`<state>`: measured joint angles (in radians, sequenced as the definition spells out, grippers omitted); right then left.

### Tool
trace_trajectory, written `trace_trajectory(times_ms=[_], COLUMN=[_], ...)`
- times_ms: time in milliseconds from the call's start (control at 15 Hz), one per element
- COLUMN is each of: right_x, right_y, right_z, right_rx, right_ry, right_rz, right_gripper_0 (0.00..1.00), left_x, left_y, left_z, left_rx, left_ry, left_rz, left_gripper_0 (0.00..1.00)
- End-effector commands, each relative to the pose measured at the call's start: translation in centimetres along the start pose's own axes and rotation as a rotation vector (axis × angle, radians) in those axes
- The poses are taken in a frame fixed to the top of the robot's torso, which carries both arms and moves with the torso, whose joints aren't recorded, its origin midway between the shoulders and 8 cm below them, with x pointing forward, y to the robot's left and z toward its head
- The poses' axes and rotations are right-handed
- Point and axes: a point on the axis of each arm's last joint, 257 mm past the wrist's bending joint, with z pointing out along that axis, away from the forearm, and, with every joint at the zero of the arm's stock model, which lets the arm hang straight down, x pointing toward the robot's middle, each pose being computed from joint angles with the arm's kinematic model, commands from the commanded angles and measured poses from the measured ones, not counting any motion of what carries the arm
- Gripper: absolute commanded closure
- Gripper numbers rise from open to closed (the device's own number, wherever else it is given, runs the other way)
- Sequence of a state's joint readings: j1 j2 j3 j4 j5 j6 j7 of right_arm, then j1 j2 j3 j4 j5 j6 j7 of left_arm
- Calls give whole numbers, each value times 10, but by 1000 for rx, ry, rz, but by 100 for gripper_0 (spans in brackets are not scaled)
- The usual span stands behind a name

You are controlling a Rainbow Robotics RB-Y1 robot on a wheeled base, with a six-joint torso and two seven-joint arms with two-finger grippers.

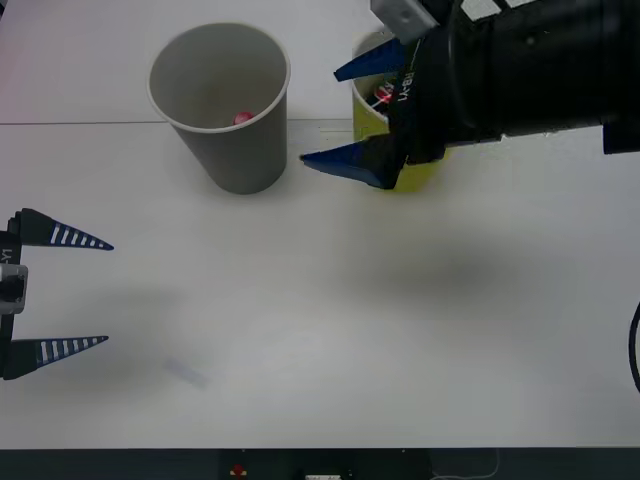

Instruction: Put the can into the green bin and the plastic bottle into the gray bin

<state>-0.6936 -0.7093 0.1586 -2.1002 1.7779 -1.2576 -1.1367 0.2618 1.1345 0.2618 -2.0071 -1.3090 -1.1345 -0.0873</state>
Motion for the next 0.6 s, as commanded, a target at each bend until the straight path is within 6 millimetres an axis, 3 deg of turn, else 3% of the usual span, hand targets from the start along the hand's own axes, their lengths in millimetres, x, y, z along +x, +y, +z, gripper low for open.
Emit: trace_trajectory(times_ms=[67,600], right_x=[16,81], right_y=[21,63], right_z=[-19,-68], right_rx=[-31,-60], right_ry=[4,77], right_rz=[1,-53], right_gripper_0=[0,0], left_x=[0,0], left_y=[0,0], left_z=[0,0], left_rx=[0,0], left_ry=[0,0], left_rz=[0,0], left_gripper_0=[0,0])
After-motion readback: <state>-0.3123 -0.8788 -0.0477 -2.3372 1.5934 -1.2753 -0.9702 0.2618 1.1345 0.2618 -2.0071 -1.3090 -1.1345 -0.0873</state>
